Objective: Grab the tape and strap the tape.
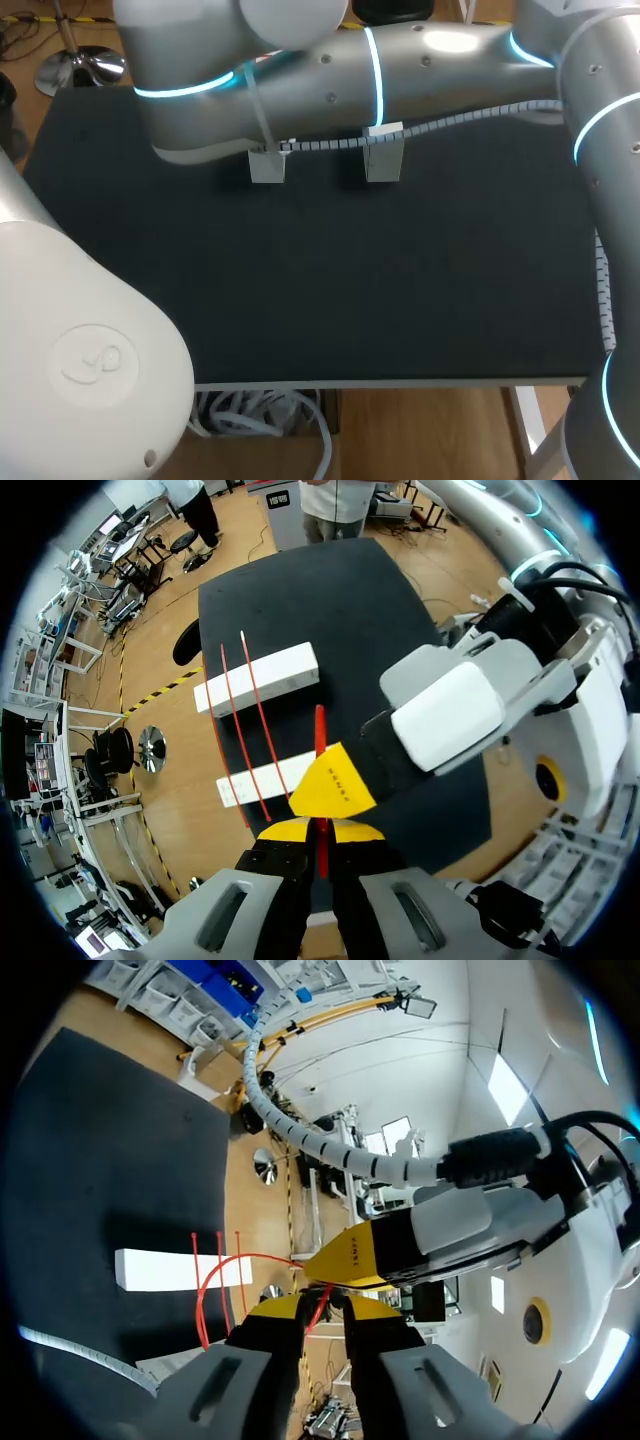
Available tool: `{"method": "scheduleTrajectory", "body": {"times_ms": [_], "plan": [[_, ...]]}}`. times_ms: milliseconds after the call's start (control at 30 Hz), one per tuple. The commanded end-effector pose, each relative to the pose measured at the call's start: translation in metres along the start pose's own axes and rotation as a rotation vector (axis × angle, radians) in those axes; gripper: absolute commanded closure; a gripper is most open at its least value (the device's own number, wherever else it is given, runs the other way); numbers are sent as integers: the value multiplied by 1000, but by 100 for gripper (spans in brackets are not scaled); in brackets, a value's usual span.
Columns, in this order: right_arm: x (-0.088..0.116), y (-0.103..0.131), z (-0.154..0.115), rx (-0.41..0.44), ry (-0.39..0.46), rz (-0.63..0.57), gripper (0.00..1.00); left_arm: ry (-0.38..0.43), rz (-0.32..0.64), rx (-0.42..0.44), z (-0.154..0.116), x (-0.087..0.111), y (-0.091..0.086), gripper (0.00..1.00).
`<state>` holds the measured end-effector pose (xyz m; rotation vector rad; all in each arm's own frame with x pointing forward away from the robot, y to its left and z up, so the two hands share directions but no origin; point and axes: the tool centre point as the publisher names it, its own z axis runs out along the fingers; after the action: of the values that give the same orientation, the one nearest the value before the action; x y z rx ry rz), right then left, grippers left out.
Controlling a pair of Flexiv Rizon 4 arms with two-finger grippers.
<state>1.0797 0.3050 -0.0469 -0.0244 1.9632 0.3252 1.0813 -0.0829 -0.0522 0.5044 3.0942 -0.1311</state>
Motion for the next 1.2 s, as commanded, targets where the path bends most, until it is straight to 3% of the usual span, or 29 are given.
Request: {"method": "scheduleTrajectory", "body": {"times_ms": [33,300,667,833,1000,1067,1100,1133,1167,1200], "plan": [[-3,-5,-11,-16,2,4,87,4,-1,-4,-1,0,-1,100],[-7,-14,-32,-27,-18,25,87,4,-1,-4,-1,0,-1,100],[-8,-71,-59,21,-45,110,88,4,-1,-4,-1,0,-1,100],[-6,-94,-57,-73,-54,225,95,4,-1,-4,-1,0,-1,100],[-11,-109,-57,-133,-66,302,89,4,-1,-4,-1,0,-1,100],[-13,-113,-58,-143,-73,304,82,4,-1,-4,-1,0,-1,100],[-13,-114,-58,-147,-76,309,73,4,-1,-4,-1,0,-1,100],[-13,-114,-58,-159,-70,312,58,4,-1,-4,-1,0,-1,100],[-13,-114,-58,-169,-70,315,5,4,-1,-4,-1,0,-1,100],[-13,-114,-58,-169,-70,315,0,4,-1,-4,-1,0,-1,100]]}}
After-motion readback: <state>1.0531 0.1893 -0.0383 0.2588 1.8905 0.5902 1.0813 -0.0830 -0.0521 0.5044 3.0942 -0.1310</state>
